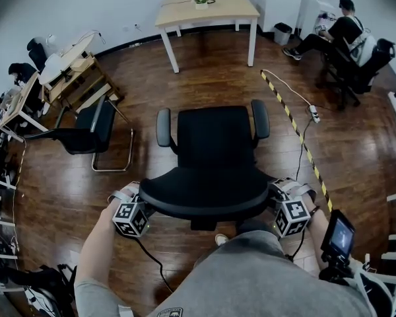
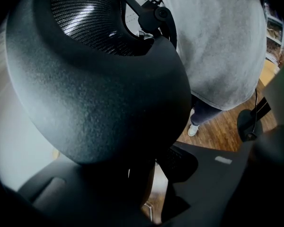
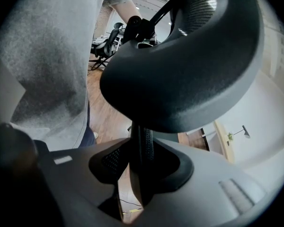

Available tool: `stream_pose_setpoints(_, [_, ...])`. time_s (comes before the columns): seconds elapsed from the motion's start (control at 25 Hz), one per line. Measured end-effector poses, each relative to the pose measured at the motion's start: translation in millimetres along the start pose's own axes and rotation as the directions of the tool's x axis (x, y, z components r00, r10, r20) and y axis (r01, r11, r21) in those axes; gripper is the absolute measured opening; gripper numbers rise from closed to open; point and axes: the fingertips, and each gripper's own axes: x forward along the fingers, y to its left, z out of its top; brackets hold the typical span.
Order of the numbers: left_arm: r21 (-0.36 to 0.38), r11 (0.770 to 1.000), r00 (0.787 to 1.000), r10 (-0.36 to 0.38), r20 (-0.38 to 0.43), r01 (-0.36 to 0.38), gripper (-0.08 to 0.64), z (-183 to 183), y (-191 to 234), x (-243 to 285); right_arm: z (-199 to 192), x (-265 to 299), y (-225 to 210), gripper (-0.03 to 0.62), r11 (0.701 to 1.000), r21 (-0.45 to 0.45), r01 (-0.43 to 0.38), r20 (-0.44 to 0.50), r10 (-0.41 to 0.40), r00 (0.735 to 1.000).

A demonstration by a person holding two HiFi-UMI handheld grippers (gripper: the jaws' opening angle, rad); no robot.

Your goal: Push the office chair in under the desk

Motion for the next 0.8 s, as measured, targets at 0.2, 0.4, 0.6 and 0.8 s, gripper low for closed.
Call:
stream_pose_setpoints(0.2, [-0.002,1.0,1.0,-0.01,-0.004,0.01,0.138,-10,19,9,-4,12,-20,0.139,1.0,0.008,0.002,0.001,-0.002,1.0])
stream_pose_setpoints(0.4, [-0.01,1.0,1.0,-0.016,-0.011,0.016,0.138,-20,49,22,-12,26,-50,0.138,1.0,0.006,0.002,0.003,-0.002,1.0])
stream_pose_setpoints(0.6, [-0.014,1.0,1.0,-0.019,-0.021,0.019,0.14,-26,83,37,-25,38,-83,0.138,1.0,0.005,-0.003,0.012,0.003,1.0])
stream_pose_setpoints(0.8, [-0.033,0.999,0.999,-0.014,-0.028,0.013,0.143,-33,132,60,-46,55,-131,0.138,1.0,0.001,0.0,0.016,0.0,1.0])
